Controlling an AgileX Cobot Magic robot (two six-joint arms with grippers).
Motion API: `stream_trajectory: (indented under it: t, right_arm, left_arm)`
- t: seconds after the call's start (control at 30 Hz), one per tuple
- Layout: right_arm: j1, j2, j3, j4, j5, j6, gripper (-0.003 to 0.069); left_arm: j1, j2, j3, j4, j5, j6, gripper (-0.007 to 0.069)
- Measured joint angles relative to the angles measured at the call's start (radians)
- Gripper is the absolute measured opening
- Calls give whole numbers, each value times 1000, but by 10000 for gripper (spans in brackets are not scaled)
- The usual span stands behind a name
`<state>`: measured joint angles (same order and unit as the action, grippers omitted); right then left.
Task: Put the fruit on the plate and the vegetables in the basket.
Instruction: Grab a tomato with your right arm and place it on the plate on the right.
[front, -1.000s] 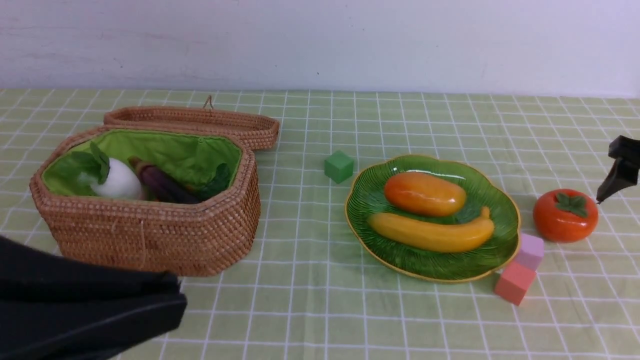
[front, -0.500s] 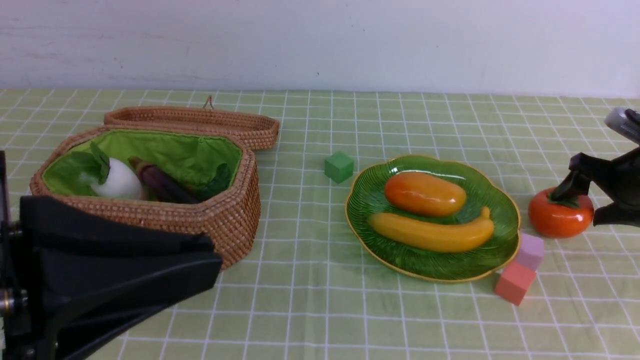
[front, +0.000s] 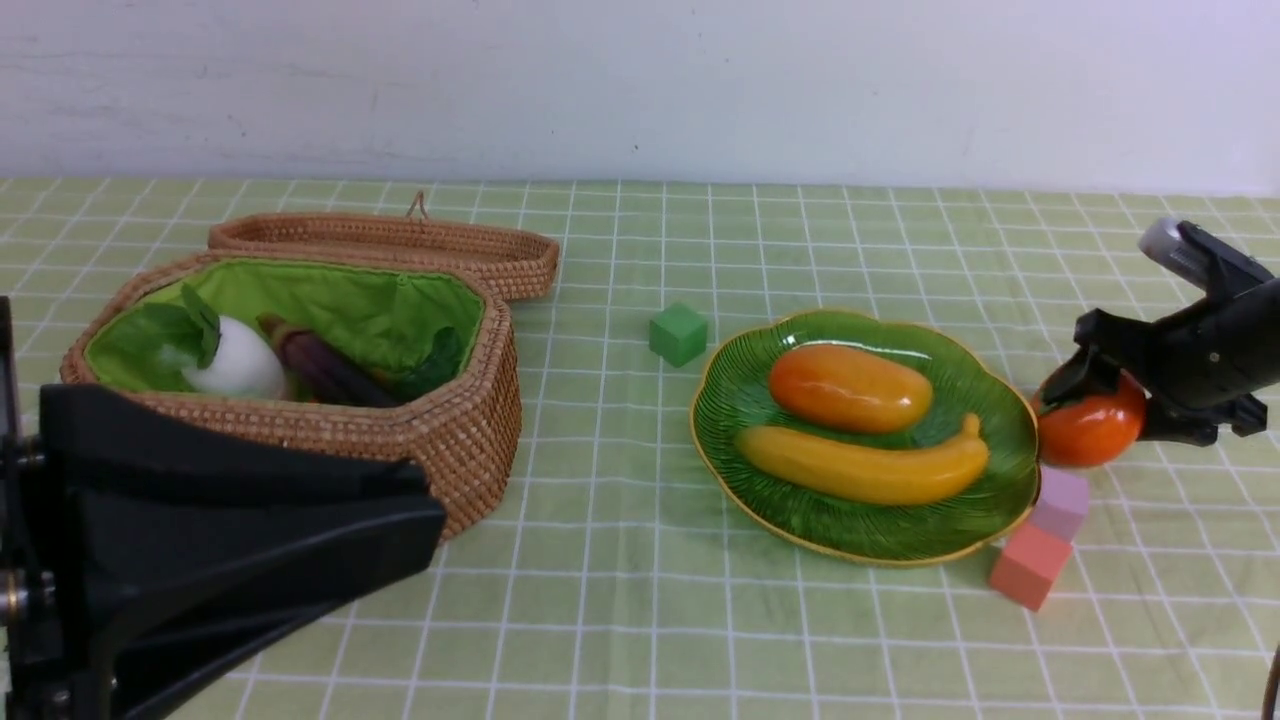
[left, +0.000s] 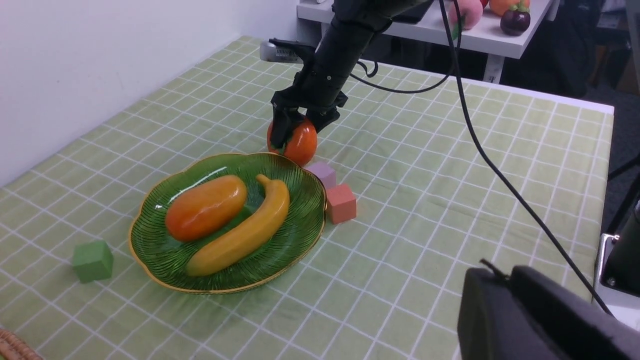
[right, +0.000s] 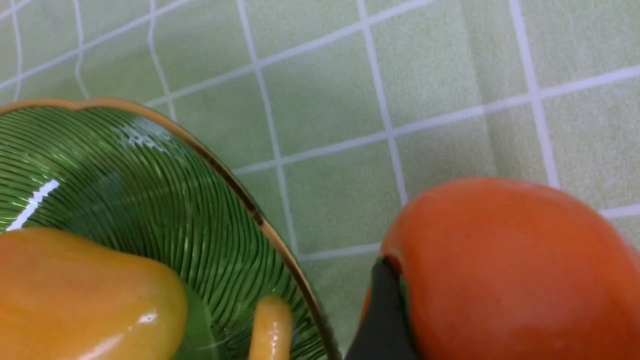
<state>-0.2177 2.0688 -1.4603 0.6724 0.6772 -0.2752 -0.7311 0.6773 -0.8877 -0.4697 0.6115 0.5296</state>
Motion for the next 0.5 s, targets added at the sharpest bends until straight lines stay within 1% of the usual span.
stream_trajectory:
  t: [0.17,0.3,0.33,0.37,0.47,0.5]
  right_arm:
    - [-2,-3,0,-5,11,-1,524]
    - [-21,-50,6,-111,68,-2,524]
    - [-23,-59,6,-121,72,-1,524]
    - [-30,-114,8,-150,88,4,524]
    - [-29,-200,9,-154,125,15,524]
    - [-15,-260,9,-136,170,17,524]
  left_arm:
    - [0,0,0,-1,0,0,39]
    - [0,0,0,-4,0,0,39]
    - [0,0,0,-4,0,0,39]
    - [0,0,0,-4,0,0,39]
    - [0,0,0,-3,0,0,39]
    - [0,0,0,-3,-2,0,39]
